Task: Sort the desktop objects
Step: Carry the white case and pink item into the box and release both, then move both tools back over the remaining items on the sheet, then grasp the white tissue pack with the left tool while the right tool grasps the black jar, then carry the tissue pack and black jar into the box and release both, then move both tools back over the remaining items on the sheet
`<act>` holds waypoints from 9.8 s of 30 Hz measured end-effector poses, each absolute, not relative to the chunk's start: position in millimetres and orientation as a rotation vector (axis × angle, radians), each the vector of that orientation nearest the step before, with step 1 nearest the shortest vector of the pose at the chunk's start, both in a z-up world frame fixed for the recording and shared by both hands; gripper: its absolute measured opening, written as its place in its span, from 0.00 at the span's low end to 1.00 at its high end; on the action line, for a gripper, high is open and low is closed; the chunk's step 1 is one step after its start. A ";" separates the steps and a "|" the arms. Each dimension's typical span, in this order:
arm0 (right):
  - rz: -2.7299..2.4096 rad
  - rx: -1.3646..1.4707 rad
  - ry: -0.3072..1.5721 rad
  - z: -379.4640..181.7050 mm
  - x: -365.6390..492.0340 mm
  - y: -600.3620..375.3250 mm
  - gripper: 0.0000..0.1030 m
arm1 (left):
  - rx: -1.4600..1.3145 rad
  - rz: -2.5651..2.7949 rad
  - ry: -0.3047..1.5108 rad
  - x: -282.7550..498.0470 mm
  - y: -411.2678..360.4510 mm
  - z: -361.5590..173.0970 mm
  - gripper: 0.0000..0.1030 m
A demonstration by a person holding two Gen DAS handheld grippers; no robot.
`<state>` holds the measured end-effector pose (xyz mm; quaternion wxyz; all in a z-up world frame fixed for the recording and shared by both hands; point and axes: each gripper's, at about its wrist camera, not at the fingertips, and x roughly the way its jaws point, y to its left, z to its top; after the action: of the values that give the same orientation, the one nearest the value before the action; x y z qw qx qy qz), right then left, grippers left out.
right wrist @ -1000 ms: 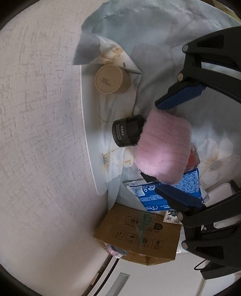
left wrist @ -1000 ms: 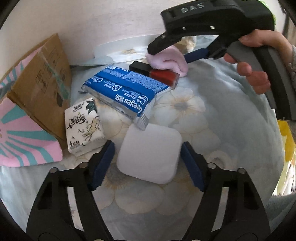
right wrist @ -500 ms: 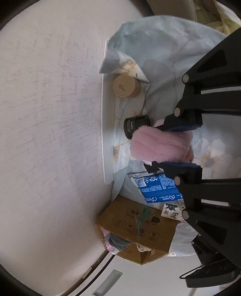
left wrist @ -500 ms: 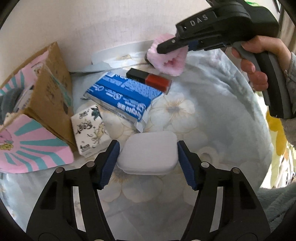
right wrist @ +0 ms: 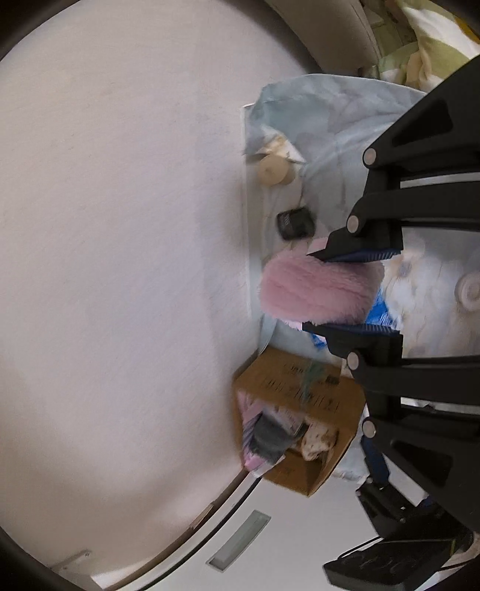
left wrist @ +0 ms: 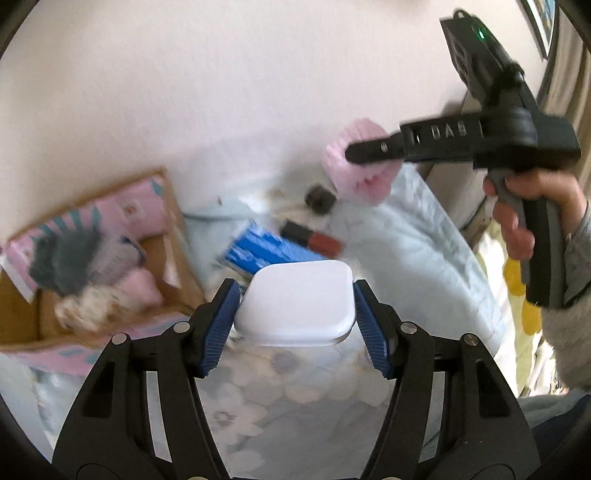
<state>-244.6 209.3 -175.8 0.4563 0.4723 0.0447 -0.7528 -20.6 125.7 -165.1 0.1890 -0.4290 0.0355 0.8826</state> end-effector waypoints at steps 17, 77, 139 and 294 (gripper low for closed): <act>-1.801 1.019 0.170 -123.0 -186.2 103.8 0.24 | -1.099 2.681 0.112 -60.2 12.5 -92.6 0.58; -1.878 1.077 0.333 -127.4 -119.8 78.6 0.84 | -1.212 2.791 -0.202 -71.3 -83.9 -104.3 0.99; -1.898 1.139 0.367 -235.3 -222.3 239.2 0.84 | -1.512 3.005 -0.251 -34.6 132.8 -261.5 0.82; -2.158 1.343 0.186 -141.3 -155.0 230.1 0.81 | -1.457 2.696 -0.171 -71.4 -23.3 -118.2 0.99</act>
<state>-155.0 230.1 -141.3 0.2921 0.5039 0.0698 -0.8099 -71.4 -23.3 -118.2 0.0360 -0.4743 -0.0556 0.8779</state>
